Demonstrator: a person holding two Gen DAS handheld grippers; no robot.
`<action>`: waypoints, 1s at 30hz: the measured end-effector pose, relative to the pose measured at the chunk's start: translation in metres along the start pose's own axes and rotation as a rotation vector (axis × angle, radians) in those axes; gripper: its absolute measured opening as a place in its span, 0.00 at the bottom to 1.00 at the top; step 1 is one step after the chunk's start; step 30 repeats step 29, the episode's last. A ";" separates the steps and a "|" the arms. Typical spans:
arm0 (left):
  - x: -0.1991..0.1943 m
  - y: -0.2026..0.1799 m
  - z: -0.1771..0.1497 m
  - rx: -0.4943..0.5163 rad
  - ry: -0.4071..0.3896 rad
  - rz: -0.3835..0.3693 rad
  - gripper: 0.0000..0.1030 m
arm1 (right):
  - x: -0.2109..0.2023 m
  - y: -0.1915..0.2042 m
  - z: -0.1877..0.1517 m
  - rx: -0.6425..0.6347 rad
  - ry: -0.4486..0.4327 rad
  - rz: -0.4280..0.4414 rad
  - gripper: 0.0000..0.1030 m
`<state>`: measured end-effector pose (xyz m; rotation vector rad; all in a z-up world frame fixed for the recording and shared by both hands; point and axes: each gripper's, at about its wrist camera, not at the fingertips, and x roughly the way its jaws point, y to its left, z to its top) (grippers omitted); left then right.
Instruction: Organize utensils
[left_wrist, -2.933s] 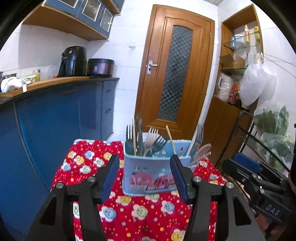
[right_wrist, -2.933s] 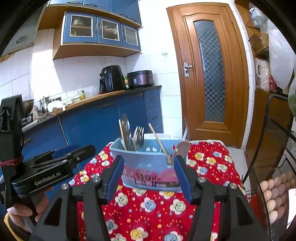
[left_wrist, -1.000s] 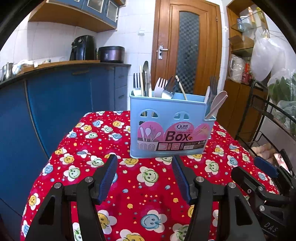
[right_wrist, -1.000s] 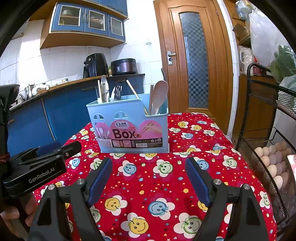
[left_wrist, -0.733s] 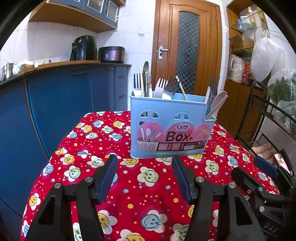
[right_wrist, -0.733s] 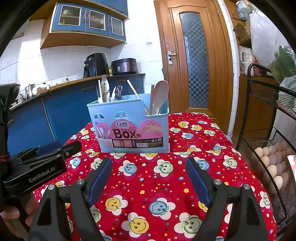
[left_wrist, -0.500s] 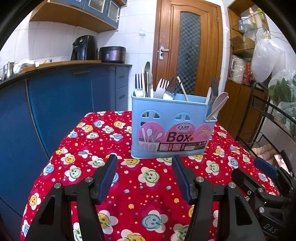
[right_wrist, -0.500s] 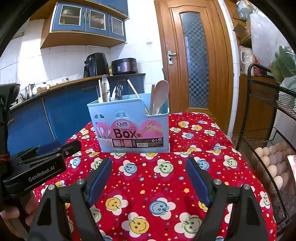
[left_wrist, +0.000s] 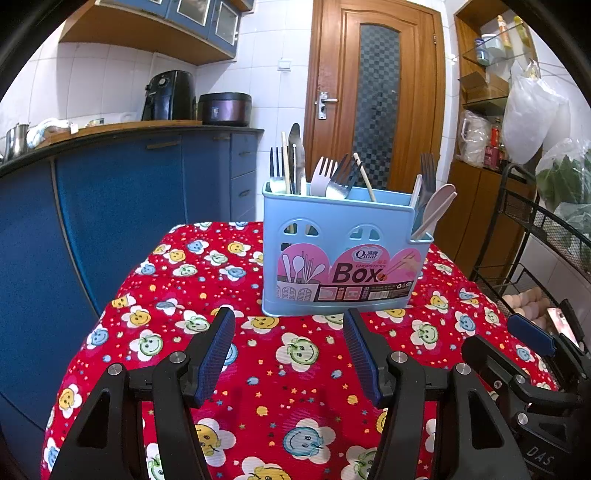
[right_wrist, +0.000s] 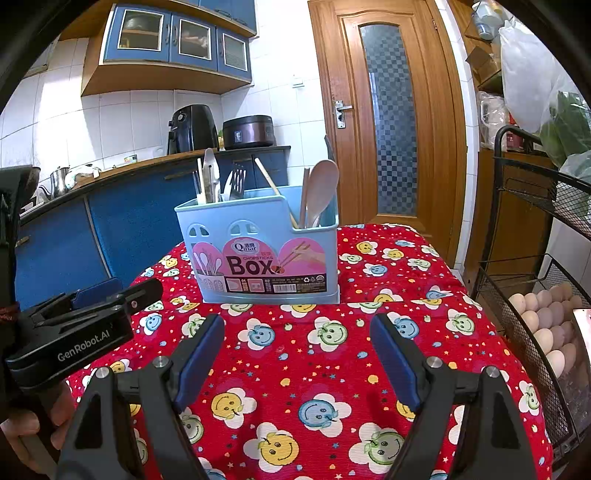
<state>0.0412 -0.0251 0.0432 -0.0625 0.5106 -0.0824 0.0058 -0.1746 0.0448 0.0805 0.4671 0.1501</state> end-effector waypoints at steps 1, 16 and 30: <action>0.000 0.000 0.000 0.000 0.000 0.000 0.61 | 0.000 0.000 0.000 0.000 0.000 -0.001 0.80; -0.002 -0.001 0.001 -0.003 -0.003 0.001 0.61 | 0.000 0.001 0.000 0.001 0.003 0.000 0.80; -0.001 -0.002 0.000 -0.004 -0.003 0.003 0.61 | 0.000 0.002 0.000 0.002 0.003 0.000 0.80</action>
